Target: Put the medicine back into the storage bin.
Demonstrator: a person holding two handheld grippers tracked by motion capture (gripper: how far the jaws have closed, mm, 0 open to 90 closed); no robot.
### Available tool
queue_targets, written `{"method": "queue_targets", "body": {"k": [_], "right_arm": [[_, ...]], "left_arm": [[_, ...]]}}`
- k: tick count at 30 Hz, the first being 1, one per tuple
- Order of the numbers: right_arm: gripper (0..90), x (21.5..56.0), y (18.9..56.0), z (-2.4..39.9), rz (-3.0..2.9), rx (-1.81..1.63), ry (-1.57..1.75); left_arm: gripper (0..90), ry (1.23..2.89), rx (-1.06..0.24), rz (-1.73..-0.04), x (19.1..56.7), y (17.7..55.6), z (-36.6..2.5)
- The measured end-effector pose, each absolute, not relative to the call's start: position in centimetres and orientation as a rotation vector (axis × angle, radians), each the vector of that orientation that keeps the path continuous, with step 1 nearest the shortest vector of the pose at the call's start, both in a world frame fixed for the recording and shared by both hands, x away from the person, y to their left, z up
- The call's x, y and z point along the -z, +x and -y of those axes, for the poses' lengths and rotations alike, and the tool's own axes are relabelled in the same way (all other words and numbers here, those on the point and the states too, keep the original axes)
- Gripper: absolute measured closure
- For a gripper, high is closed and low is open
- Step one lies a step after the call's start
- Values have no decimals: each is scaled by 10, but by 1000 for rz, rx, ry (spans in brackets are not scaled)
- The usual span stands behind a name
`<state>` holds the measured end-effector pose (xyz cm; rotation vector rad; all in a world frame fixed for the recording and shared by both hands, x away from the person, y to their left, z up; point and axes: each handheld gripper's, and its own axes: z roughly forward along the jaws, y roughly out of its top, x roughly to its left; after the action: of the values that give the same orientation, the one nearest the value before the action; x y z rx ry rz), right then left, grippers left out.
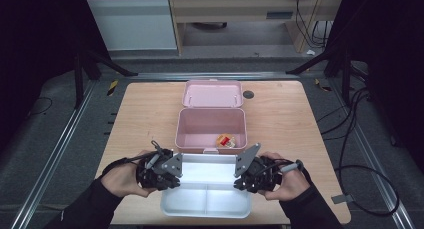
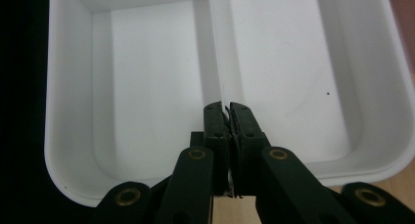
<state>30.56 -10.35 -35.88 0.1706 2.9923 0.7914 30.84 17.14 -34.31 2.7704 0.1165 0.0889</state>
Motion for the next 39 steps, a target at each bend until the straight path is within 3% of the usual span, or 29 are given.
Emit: {"method": "queue_targets", "body": {"k": [18,39], "right_arm": [[868,311,375,113,-2896,-802,193],[868,318,455,113,-2845,-813,178]], "left_arm": [[861,2742,-158,-137,299,388,-166],[855,2751,-138,-156,317,474,-167]]}}
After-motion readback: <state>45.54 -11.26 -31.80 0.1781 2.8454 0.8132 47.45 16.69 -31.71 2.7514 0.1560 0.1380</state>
